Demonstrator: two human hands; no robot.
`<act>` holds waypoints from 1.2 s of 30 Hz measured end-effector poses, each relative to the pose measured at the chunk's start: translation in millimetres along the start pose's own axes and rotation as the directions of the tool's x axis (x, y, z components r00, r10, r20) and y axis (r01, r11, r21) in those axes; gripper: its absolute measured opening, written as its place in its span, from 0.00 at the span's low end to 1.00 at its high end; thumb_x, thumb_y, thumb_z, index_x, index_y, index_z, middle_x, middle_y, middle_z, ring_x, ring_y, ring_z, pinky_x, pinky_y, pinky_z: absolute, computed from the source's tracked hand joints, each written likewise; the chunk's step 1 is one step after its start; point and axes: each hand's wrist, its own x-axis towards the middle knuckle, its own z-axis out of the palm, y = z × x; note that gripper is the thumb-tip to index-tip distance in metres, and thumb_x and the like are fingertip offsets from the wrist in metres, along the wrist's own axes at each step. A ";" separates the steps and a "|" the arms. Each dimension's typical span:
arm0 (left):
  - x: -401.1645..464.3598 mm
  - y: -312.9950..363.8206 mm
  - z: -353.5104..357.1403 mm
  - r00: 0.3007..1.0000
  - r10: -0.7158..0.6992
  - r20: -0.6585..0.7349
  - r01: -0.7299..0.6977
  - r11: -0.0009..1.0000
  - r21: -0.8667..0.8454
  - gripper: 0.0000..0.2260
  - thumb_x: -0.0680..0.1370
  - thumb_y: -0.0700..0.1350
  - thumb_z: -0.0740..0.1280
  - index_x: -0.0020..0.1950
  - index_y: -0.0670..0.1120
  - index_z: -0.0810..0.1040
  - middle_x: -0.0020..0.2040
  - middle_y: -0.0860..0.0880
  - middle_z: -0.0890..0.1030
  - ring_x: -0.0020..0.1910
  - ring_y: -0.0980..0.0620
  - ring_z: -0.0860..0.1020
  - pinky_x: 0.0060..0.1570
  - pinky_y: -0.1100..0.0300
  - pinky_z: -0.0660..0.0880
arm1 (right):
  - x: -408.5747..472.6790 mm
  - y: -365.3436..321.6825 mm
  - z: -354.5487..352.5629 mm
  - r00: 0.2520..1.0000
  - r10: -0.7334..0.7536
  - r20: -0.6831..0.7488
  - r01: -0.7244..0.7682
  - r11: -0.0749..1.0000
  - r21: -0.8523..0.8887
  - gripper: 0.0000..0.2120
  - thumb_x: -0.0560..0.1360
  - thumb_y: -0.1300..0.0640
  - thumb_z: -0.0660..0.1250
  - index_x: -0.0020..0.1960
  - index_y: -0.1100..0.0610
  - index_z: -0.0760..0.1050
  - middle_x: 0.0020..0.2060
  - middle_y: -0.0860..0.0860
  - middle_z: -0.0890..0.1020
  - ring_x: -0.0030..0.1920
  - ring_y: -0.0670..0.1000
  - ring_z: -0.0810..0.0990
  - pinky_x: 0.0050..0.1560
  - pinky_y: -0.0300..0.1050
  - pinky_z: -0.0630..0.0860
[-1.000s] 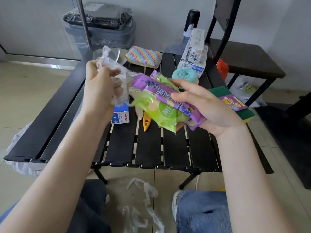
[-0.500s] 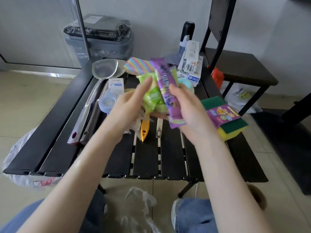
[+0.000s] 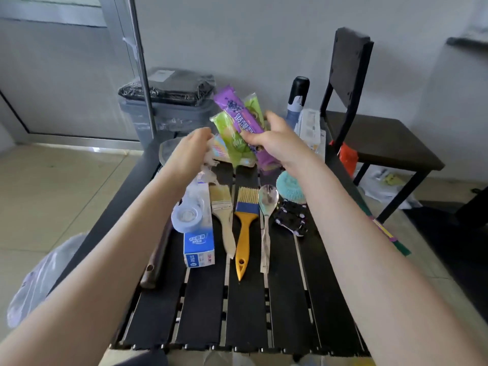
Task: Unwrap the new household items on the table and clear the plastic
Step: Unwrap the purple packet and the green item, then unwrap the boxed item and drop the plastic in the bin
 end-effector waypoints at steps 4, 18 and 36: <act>33.1 -15.9 -20.9 0.989 0.002 -0.150 -0.020 0.993 -0.117 0.05 0.76 0.46 0.63 0.51 0.51 0.75 0.49 0.46 0.79 0.50 0.44 0.78 0.46 0.55 0.75 | 42.8 18.7 10.1 0.989 0.132 0.071 -0.118 0.977 -0.177 0.17 0.77 0.57 0.69 0.62 0.57 0.67 0.43 0.52 0.76 0.38 0.52 0.77 0.34 0.45 0.74; 17.2 -36.8 -48.4 0.989 0.105 0.106 -0.090 0.987 -0.136 0.12 0.76 0.34 0.66 0.54 0.49 0.81 0.52 0.42 0.83 0.49 0.48 0.82 0.57 0.56 0.78 | 59.6 59.1 47.6 0.999 -0.002 0.033 0.023 0.743 -0.669 0.19 0.76 0.51 0.68 0.65 0.55 0.72 0.63 0.56 0.69 0.66 0.56 0.66 0.62 0.50 0.68; -117.6 -100.9 -256.3 0.897 0.115 -0.428 -0.033 0.980 0.194 0.13 0.76 0.36 0.65 0.53 0.53 0.80 0.56 0.54 0.78 0.49 0.64 0.75 0.45 0.70 0.72 | -42.6 -71.3 296.8 0.870 -0.375 0.320 0.459 0.853 -0.249 0.08 0.74 0.58 0.72 0.50 0.61 0.79 0.44 0.50 0.77 0.38 0.48 0.76 0.40 0.33 0.69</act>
